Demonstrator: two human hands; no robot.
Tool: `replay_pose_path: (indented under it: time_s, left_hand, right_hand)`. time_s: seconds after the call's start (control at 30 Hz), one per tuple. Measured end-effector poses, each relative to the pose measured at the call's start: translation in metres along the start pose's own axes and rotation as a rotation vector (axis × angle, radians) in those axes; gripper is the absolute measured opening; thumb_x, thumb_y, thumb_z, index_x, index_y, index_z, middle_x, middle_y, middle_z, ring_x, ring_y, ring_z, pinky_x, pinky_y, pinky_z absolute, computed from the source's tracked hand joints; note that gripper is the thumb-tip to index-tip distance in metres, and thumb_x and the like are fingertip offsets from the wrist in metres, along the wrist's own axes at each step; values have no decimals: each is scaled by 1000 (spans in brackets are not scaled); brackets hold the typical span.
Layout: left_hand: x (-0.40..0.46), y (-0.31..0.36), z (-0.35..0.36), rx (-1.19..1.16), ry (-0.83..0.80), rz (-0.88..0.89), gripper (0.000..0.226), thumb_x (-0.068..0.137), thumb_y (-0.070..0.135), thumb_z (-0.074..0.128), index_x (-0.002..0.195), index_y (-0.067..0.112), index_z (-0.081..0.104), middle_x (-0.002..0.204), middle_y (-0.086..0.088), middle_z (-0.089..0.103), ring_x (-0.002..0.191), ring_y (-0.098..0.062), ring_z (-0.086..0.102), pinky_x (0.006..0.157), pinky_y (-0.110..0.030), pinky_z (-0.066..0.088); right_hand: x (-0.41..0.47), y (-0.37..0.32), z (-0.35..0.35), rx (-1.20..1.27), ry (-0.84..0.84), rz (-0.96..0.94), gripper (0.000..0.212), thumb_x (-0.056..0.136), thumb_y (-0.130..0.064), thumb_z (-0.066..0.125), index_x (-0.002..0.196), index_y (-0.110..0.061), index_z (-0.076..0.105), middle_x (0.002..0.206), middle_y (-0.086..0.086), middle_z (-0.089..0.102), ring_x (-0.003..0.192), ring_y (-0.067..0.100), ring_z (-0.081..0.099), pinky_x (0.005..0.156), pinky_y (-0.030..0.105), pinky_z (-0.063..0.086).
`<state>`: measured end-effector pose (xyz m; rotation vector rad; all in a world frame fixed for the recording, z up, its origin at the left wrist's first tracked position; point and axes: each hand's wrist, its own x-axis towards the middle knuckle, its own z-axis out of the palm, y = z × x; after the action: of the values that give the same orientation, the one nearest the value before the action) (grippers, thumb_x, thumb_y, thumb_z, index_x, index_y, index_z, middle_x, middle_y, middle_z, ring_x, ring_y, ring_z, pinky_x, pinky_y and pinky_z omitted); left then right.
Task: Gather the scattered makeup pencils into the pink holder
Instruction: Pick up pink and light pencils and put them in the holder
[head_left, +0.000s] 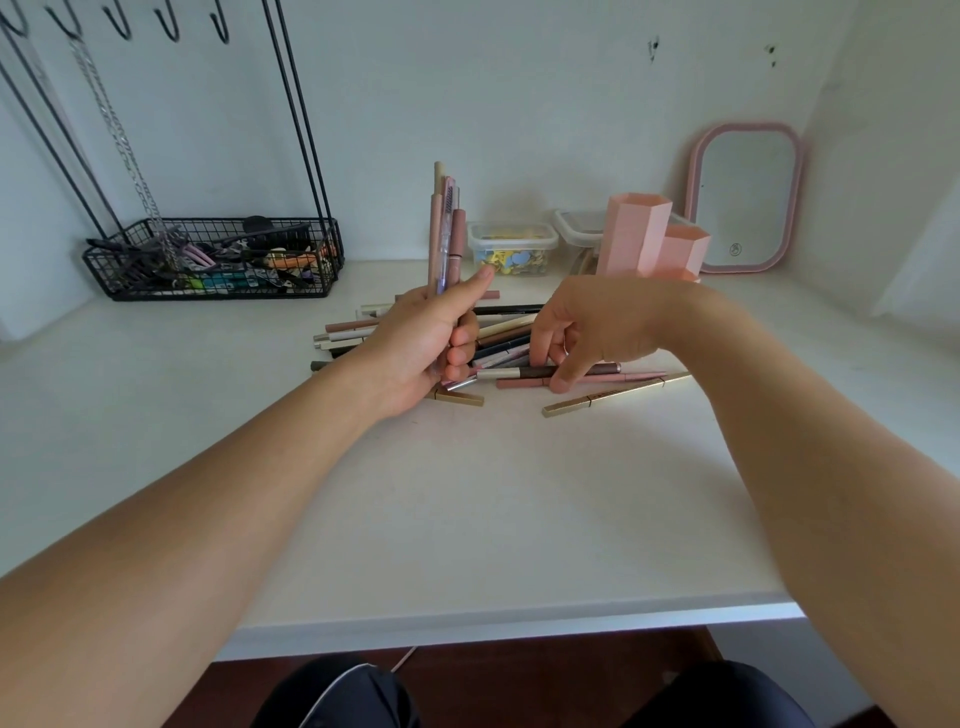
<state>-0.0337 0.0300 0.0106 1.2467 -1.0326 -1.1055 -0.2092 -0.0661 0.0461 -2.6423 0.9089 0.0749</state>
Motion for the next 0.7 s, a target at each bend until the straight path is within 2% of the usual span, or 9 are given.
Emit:
replay_pose_path:
  time_s: [0.07,0.23,0.33,0.4,0.5,0.57,0.6,0.7]
  left_hand:
    - [0,1,0,-14,5,1,40,95,45,63,69,24,41,53,4,32,43,-10,30,40,-21,26]
    - [1,4,-2,-39,40,37,43,91,52,65,69,24,41,52,7,29,43,-9,25,39,-21,24]
    - [1,5,-2,-70,43,52,46,86,58,66,66,23,44,52,6,27,42,-10,23,38,-22,22]
    - [-1,6,1,-80,31,60,46,78,62,68,68,22,48,53,5,24,42,-10,21,37,-21,21]
    - [-3,6,5,-57,-9,88,45,64,65,70,73,22,60,54,5,23,42,-9,20,37,-20,20]
    - [-4,6,6,-43,-36,96,47,57,58,76,84,21,65,52,5,27,42,-8,21,37,-19,20]
    - [-4,5,6,-32,-46,93,47,58,51,78,89,19,64,50,6,32,41,-8,21,36,-19,20]
    - [-4,2,6,24,-75,105,30,67,31,82,84,18,61,46,12,42,39,-6,26,36,-18,22]
  right_hand:
    - [0,0,0,-13,9,0,23,74,-29,86,92,-31,73,80,-12,67,68,4,58,67,21,41]
    - [-1,2,-7,83,173,-23,14,78,-24,83,88,-27,74,77,-12,66,61,-4,55,63,17,39]
    - [-2,2,-13,284,384,-68,8,83,-19,79,90,-15,76,77,-2,71,60,2,59,67,26,50]
    - [-3,-3,-12,528,472,-111,13,86,-14,77,95,-4,75,74,7,69,59,9,58,63,28,50]
    - [-1,-16,-6,831,471,-216,14,86,-7,74,95,4,70,69,6,66,60,13,59,59,25,49]
    - [1,-21,-2,978,456,-249,17,85,-2,74,99,5,67,73,10,67,63,17,61,60,25,51]
    - [1,-23,-1,1047,451,-251,19,85,-1,73,101,4,65,76,13,69,66,19,63,61,26,53]
    - [3,-26,4,1161,396,-265,28,84,2,72,110,6,61,92,23,71,77,28,69,69,31,60]
